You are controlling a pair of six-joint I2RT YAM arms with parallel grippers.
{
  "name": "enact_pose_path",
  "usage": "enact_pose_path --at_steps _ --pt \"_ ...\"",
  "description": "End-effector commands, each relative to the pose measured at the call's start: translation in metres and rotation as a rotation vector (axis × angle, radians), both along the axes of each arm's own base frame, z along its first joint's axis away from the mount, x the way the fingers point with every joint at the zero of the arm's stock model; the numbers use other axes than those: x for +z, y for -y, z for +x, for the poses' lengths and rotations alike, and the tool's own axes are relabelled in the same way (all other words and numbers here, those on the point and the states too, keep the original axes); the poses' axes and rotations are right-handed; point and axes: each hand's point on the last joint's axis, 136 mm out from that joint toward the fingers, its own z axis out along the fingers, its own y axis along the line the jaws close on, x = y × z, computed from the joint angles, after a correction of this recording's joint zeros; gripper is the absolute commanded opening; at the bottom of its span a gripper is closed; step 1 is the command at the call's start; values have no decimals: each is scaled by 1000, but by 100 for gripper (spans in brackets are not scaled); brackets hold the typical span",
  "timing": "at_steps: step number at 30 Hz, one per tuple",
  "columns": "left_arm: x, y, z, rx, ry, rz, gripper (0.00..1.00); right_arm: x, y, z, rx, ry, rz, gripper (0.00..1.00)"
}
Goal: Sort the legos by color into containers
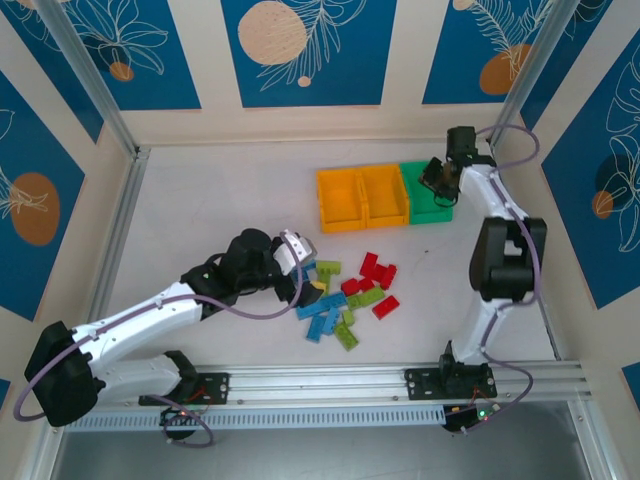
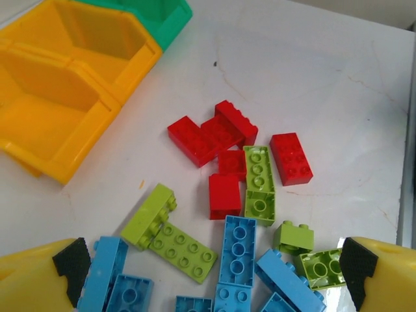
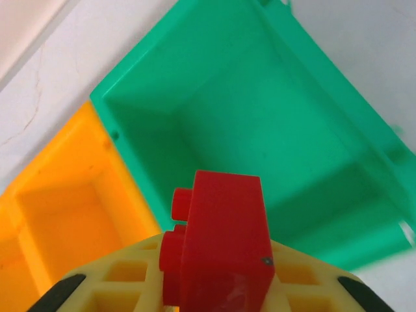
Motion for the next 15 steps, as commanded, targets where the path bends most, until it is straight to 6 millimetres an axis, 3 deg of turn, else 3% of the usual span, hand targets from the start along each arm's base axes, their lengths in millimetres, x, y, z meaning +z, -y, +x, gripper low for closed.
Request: enact_pose_path --at_steps 1,5,8,12,15 --pt "10 -6 10 127 -46 -17 100 -1 -3 8 30 -56 23 36" --pt "5 -14 19 224 -83 -18 100 10 2 4 -5 -66 15 51" --pt "3 -15 25 268 -95 -9 100 25 2 -15 -23 -56 34 52" --pt "1 -12 33 298 -103 2 100 41 -15 -66 -16 -59 95 53" --pt "3 -11 38 310 -95 -1 100 31 -35 -121 13 -102 83 55"
